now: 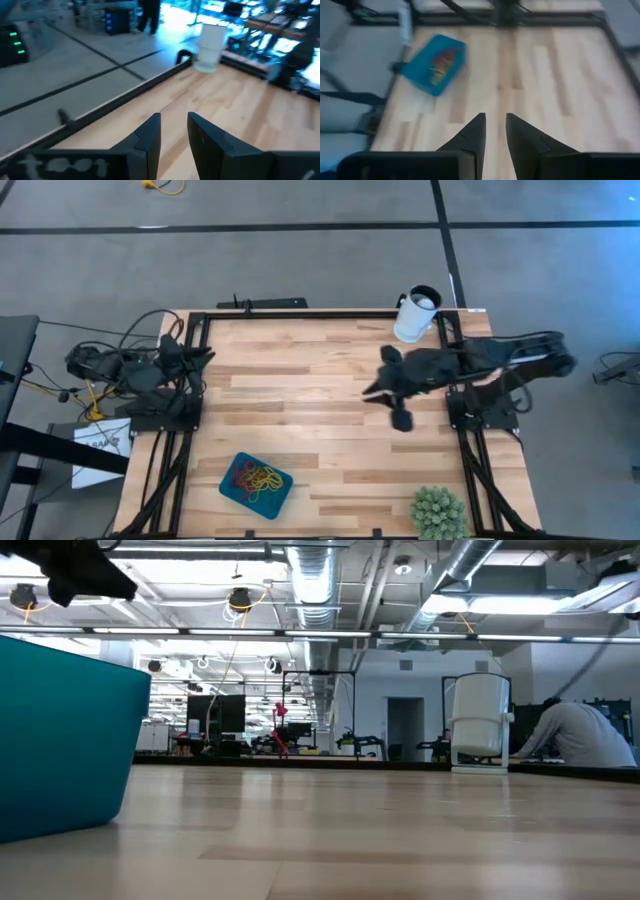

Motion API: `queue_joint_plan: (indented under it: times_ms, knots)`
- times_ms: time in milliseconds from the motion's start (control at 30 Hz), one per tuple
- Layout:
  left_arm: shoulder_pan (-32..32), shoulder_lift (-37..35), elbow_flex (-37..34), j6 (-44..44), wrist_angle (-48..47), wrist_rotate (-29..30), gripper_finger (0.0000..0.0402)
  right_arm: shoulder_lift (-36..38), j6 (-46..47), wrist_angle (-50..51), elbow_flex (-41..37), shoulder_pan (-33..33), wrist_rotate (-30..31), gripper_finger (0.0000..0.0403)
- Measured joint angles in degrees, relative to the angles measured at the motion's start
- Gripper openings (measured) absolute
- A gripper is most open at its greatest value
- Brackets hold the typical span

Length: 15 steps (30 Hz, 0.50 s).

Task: Pick and place items into bin
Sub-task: Return to Home Position

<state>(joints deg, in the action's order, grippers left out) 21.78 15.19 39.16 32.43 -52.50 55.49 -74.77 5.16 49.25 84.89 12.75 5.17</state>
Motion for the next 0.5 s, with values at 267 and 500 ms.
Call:
queue_joint_plan:
  times_ms: [267,500]
  knots:
    - [0.02,-0.23,-3.56,-7.78,10.75,-3.72,0.0085,25.96,0.35,-35.15,-38.50,-1.12,-6.78,0.0070]
    - [0.04,-0.20,-8.83,-11.09,21.32,-4.25,0.0085,41.61,2.38,-47.63,-54.70,-2.27,-6.62,0.0070]
